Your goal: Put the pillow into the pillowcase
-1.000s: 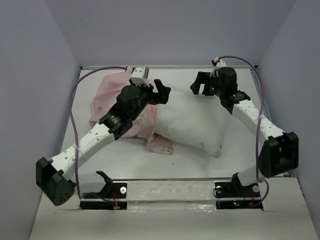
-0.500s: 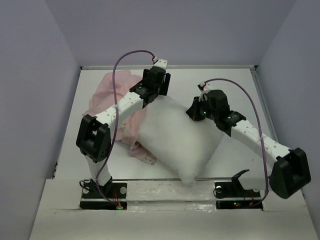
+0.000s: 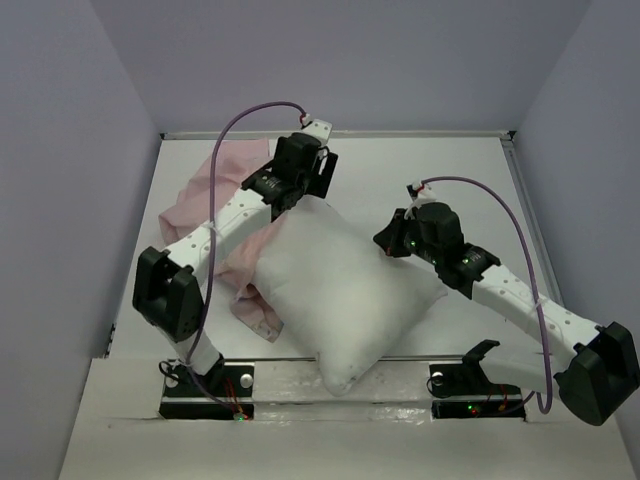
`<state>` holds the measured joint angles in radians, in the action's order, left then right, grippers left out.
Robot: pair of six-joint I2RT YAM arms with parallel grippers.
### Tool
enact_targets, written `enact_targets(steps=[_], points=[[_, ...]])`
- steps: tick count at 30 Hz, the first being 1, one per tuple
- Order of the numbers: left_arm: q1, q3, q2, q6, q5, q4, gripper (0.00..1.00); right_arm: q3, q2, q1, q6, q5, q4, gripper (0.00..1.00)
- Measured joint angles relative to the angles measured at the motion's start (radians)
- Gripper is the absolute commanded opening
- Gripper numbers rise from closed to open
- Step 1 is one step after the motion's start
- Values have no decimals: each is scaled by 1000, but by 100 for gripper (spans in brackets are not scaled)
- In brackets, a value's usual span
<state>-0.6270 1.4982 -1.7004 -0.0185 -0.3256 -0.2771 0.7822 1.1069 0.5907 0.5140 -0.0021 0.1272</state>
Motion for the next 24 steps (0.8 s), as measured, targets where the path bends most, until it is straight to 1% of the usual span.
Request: enact_targets(steps=[6, 8, 12, 15, 18, 19, 21, 22, 23, 24], points=[[0, 1, 176, -10, 58, -56, 90, -7, -2, 0, 0, 6, -17, 2], [-2, -6, 204, -18, 72, -71, 90, -13, -4, 0, 1, 6, -23, 3], [-7, -98, 226, -32, 84, -81, 89, -14, -8, 1, 1, 5, -24, 6], [-8, -148, 195, -40, 88, -106, 85, -14, -12, 4, 0, -4, -25, 8], [-8, -150, 137, -53, 64, -105, 69, -14, -16, 13, -1, -6, -30, 9], [-8, -150, 124, -55, 52, -102, 54, -14, -20, 18, -2, -8, -31, 9], [-9, -150, 103, -60, 19, -81, 39, -14, -27, 25, -2, -11, -31, 9], [-12, -150, 99, -58, 4, -66, 28, -14, -31, 30, -3, -14, -32, 9], [-15, -150, 98, -60, -15, -45, 21, -14, -35, 35, -3, -18, -35, 9], [-18, -150, 98, -58, -25, -37, 21, -14, -36, 40, -3, -20, -38, 9]])
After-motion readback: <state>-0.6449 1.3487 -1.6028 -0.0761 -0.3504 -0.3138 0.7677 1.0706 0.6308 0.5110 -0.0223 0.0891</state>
